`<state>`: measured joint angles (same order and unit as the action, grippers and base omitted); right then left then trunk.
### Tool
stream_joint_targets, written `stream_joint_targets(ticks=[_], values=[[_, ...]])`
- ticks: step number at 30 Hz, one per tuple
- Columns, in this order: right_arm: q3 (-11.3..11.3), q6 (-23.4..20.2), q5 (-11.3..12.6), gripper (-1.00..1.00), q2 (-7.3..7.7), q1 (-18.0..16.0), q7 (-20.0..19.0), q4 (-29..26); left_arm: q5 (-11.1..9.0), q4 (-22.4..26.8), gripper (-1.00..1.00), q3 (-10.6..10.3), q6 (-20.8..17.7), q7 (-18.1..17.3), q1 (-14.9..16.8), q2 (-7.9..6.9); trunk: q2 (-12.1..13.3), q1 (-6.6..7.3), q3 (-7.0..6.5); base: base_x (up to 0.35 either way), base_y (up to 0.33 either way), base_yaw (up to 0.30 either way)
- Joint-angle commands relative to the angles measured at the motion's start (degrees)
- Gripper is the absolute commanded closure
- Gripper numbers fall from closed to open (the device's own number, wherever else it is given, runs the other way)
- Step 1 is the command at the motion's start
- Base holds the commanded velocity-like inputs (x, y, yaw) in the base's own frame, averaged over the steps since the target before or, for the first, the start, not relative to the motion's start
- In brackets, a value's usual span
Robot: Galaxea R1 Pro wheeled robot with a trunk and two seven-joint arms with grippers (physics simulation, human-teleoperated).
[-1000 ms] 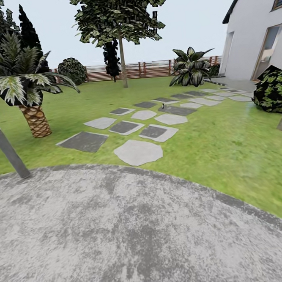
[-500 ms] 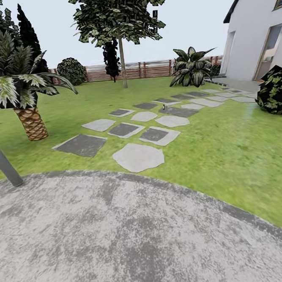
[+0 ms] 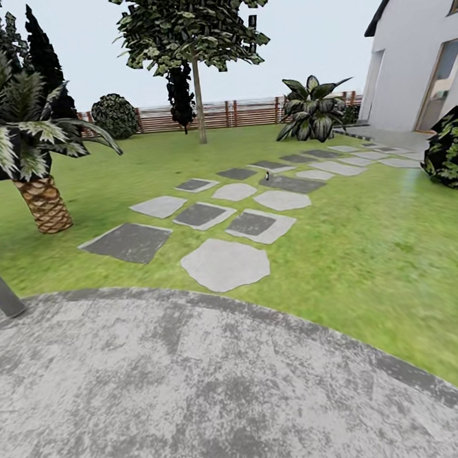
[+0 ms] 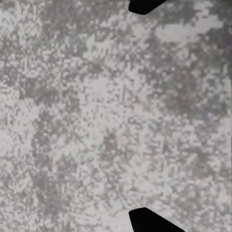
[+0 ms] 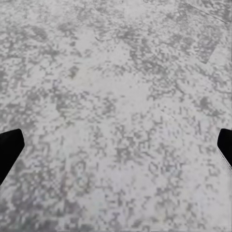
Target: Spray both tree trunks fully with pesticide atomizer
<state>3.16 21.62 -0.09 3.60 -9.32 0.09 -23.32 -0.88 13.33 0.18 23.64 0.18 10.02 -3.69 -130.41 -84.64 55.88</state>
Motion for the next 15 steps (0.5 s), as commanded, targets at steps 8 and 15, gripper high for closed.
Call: stream_joint_targets(ticks=[8, 15], values=[[0.0, 0.0, 0.0, -1.00, 0.00, 0.0, 0.0, 0.0, 0.0, 0.0, -1.00, 0.0, 0.0, 0.0, 0.0, 0.00, 0.0, 0.00, 0.00, 0.339, 0.000, 0.000], [-0.1, 0.0, 0.0, -1.00, 0.00, 0.0, 0.0, 0.0, 0.0, 0.0, -1.00, 0.0, 0.0, 0.0, 0.0, 0.00, 0.0, 0.00, 0.00, 0.339, 0.000, 0.000]])
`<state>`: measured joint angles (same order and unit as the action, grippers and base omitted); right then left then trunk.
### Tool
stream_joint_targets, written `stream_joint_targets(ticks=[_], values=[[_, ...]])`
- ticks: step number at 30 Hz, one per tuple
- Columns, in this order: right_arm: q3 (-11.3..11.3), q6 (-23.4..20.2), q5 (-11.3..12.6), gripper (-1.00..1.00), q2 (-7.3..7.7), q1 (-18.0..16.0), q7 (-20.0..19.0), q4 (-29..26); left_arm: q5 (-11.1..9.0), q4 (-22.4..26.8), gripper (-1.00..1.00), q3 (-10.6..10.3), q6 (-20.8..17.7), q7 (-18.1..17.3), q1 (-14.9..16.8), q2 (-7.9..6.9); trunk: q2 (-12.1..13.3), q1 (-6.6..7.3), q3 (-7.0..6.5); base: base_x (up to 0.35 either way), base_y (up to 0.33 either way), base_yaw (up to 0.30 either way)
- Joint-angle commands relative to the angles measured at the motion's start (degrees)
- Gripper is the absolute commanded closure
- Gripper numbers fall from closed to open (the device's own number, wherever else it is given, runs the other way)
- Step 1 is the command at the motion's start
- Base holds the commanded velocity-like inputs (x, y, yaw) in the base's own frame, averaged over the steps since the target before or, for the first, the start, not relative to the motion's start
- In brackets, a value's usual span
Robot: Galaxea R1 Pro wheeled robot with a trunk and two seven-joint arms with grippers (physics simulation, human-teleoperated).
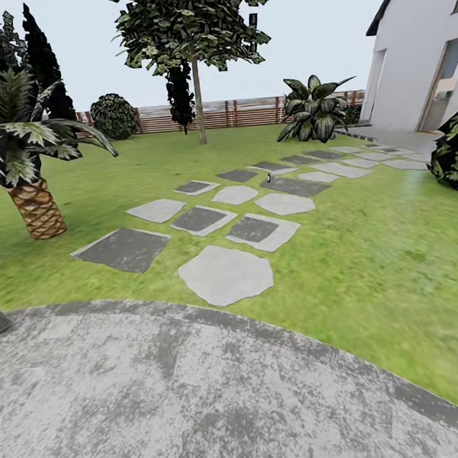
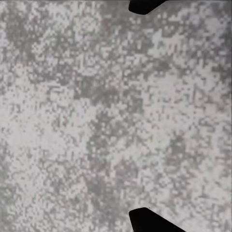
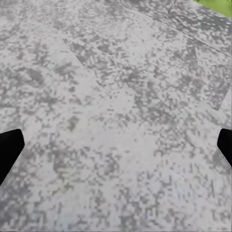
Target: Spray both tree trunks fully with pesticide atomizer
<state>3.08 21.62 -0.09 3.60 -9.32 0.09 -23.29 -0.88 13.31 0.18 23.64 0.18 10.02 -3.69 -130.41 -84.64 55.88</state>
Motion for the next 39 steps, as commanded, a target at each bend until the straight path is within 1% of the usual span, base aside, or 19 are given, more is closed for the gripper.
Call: stream_joint_targets(ticks=[1, 39], values=[[0.0, 0.0, 0.0, -1.00, 0.00, 0.0, 0.0, 0.0, 0.0, 0.0, -1.00, 0.0, 0.0, 0.0, 0.0, 0.00, 0.0, 0.00, 0.00, 0.339, 0.000, 0.000], [0.0, 0.0, -0.1, -1.00, -0.09, 0.0, 0.0, 0.1, 0.0, 0.0, -1.00, 0.0, 0.1, 0.0, 0.0, 0.00, 0.0, 0.00, 0.00, 0.339, 0.000, 0.000]])
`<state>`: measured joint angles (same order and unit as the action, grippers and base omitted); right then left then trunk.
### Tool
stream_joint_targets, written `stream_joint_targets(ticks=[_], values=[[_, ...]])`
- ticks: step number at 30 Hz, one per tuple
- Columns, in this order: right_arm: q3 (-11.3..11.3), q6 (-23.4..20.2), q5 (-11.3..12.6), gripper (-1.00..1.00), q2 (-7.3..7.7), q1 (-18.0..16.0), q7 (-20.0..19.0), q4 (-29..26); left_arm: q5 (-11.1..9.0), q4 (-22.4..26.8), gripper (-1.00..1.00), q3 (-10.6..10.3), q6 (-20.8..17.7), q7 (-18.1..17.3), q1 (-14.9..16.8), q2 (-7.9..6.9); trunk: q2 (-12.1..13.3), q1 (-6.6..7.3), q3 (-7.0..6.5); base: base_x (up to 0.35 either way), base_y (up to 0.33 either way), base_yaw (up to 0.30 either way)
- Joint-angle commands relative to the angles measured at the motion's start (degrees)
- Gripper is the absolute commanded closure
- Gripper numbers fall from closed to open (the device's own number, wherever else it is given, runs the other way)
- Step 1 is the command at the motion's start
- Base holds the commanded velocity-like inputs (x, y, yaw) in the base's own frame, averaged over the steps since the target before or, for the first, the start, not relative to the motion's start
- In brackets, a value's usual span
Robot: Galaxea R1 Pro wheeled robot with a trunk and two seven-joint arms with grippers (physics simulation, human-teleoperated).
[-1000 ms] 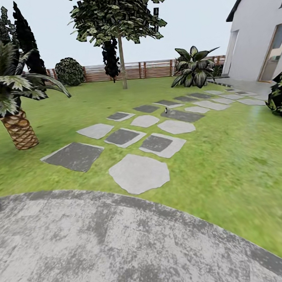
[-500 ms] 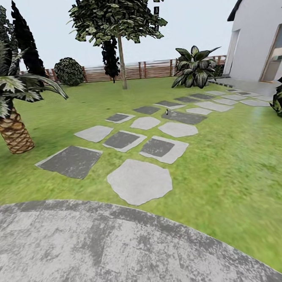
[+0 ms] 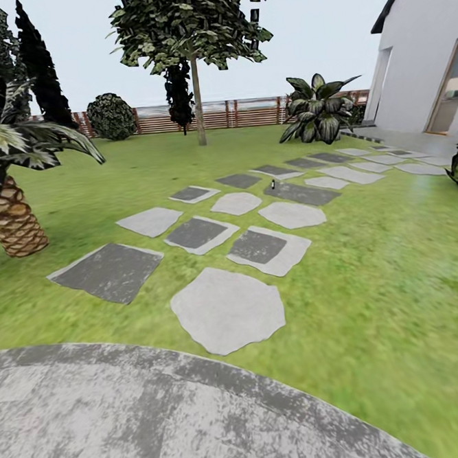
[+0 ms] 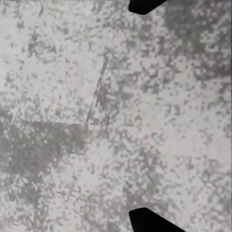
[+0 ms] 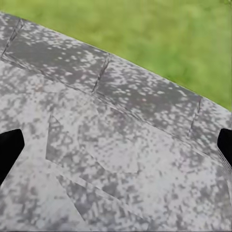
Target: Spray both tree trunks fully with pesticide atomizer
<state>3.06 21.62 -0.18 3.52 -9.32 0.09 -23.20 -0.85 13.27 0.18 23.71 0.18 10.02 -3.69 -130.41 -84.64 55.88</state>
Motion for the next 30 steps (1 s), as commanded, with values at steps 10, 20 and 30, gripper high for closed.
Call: stream_joint_targets(ticks=[10, 20, 30], values=[[0.0, 0.0, 0.0, -1.00, 0.00, 0.0, 0.0, 0.0, 0.1, 0.0, -1.00, 0.0, 0.0, 0.0, 0.0, 0.00, 0.0, 0.00, 0.00, 0.339, 0.000, 0.000], [-0.1, 0.0, 0.0, -1.00, 0.00, 0.0, -0.1, 0.0, 0.1, 0.0, -1.00, 0.0, 0.0, 0.0, 0.0, 0.00, 0.0, 0.00, 0.00, 0.339, 0.000, 0.000], [-0.1, 0.0, 0.0, -1.00, -0.04, 0.0, -0.1, 0.0, 0.1, 0.0, -1.00, 0.0, 0.0, 0.0, 0.0, 0.00, 0.0, 0.00, 0.00, 0.339, 0.000, 0.000]])
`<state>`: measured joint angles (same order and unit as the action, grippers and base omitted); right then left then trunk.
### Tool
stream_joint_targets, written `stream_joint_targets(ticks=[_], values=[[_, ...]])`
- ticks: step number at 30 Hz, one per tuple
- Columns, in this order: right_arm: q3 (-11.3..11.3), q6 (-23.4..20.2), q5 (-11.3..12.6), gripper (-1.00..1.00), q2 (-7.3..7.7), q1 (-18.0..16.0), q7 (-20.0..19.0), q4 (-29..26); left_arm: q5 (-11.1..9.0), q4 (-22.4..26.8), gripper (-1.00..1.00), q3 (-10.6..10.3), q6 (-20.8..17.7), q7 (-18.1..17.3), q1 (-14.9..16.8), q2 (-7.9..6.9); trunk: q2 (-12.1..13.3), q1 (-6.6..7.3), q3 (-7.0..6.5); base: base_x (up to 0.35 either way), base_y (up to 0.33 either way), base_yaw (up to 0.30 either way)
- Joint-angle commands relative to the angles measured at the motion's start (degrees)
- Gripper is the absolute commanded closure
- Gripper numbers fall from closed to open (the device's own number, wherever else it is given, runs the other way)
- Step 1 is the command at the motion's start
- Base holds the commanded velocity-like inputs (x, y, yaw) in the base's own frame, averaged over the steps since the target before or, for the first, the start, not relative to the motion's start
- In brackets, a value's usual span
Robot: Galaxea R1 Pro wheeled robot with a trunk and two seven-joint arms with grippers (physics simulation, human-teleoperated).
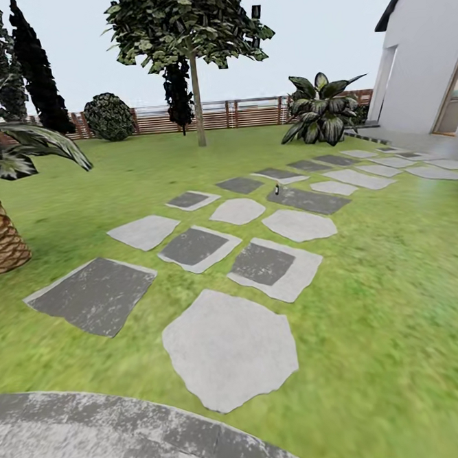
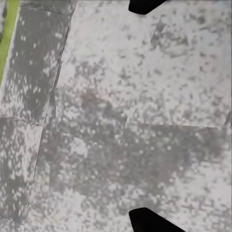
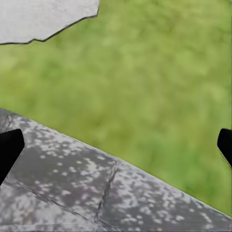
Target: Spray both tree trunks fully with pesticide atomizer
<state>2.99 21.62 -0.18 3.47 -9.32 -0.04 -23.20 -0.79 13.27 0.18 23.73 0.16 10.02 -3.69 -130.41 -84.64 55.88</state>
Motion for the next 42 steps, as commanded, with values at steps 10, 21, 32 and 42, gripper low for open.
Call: stream_joint_targets(ticks=[10, 21, 32, 42], values=[[0.0, 0.0, 0.0, -1.00, -0.04, 0.0, 0.0, 0.0, 0.0, 0.0, -1.00, 0.0, 0.1, 0.0, 0.0, 0.00, 0.0, 0.00, 0.00, 0.339, 0.000, 0.000], [0.0, 0.0, 0.0, -1.00, -0.04, 0.0, 0.0, 0.0, 0.0, 0.0, -1.00, 0.0, 0.0, 0.0, 0.0, 0.00, 0.0, 0.00, 0.00, 0.339, 0.000, 0.000], [0.0, 0.0, 0.0, -1.00, -0.02, 0.0, 0.0, 0.0, 0.0, 0.0, -1.00, 0.0, 0.0, 0.0, 0.0, 0.00, 0.0, 0.00, 0.00, 0.339, 0.000, 0.000], [0.0, 0.0, 0.0, -1.00, -0.05, 0.0, 0.0, 0.0, 0.0, 0.0, -1.00, 0.0, 0.0, 0.0, 0.0, 0.00, 0.0, 0.00, 0.00, 0.339, 0.000, 0.000]])
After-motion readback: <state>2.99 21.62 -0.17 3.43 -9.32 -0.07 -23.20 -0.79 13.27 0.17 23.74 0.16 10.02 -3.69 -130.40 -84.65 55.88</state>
